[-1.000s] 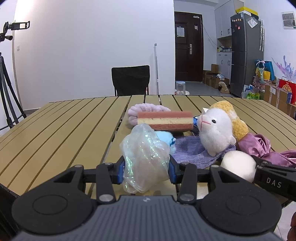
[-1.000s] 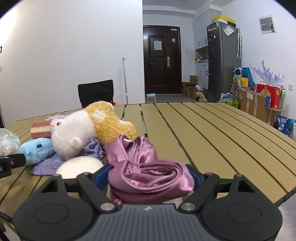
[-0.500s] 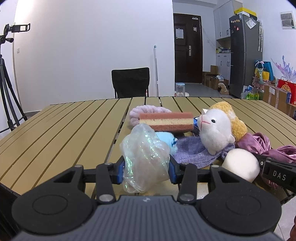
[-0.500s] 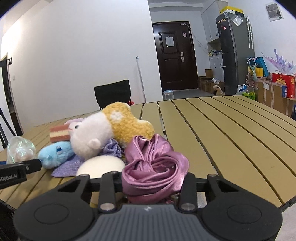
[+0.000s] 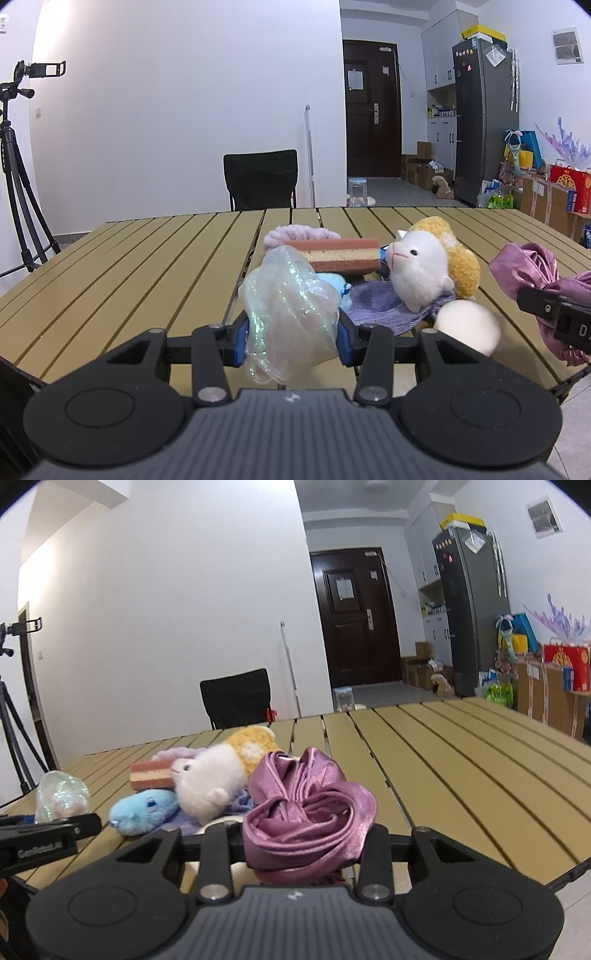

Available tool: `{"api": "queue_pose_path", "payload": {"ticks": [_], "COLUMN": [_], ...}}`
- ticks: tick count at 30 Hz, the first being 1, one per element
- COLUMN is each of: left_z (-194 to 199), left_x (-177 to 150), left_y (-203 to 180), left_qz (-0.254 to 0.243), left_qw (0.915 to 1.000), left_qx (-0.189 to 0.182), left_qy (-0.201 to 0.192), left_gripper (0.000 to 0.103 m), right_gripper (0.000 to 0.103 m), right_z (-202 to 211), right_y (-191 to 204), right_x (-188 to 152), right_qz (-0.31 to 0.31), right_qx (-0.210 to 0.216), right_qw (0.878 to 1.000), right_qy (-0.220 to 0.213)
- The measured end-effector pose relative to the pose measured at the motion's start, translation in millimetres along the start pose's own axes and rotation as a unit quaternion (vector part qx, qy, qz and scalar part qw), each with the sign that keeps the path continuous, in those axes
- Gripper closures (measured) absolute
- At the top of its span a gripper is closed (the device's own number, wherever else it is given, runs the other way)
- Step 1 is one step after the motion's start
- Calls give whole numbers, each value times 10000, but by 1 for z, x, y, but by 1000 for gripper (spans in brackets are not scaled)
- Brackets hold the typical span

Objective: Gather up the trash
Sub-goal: 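Grasp the clear plastic bag with left tool while right tool grasps pink satin scrunchie, then carry the bag and scrunchie with both tools over the black bin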

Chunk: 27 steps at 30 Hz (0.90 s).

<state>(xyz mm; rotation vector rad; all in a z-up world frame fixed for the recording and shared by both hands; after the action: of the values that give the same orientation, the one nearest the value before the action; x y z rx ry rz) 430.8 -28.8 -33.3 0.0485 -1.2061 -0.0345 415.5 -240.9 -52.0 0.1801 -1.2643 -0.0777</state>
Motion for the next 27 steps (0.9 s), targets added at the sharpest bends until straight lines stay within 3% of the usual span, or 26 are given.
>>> {"api": "queue_pose_path", "payload": {"ticks": [8, 13, 27], "left_z": [38, 64, 124], "left_x": [0, -7, -50], "left_y": [1, 6, 17], "left_qz": [-105, 50, -94], "left_qw": [9998, 10000, 9995], "left_qx": [4, -31, -33], "left_qy": [-192, -72, 302], "left_gripper": [58, 58, 58], "right_gripper": [69, 69, 69], "right_z": [49, 80, 142], "right_y": [11, 15, 15], "right_x": [7, 2, -52], "right_qz": [283, 292, 177], "right_qx": [147, 217, 184], "right_qw": [9993, 9991, 9993], "right_qy": [-214, -240, 266]}}
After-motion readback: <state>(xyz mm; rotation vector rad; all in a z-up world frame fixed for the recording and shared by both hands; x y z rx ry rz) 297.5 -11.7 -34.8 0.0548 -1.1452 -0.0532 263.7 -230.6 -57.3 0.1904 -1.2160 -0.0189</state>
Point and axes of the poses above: each gripper's, at about its wrist camera, not at the fingertips, and z roughly against the way its jaws point, y to its left, x to its top, the point moved 4 cm from there along -z, roughly the way its jaws point, and after that the axes turned 3 degrees about -y, right-handed, at the moved point
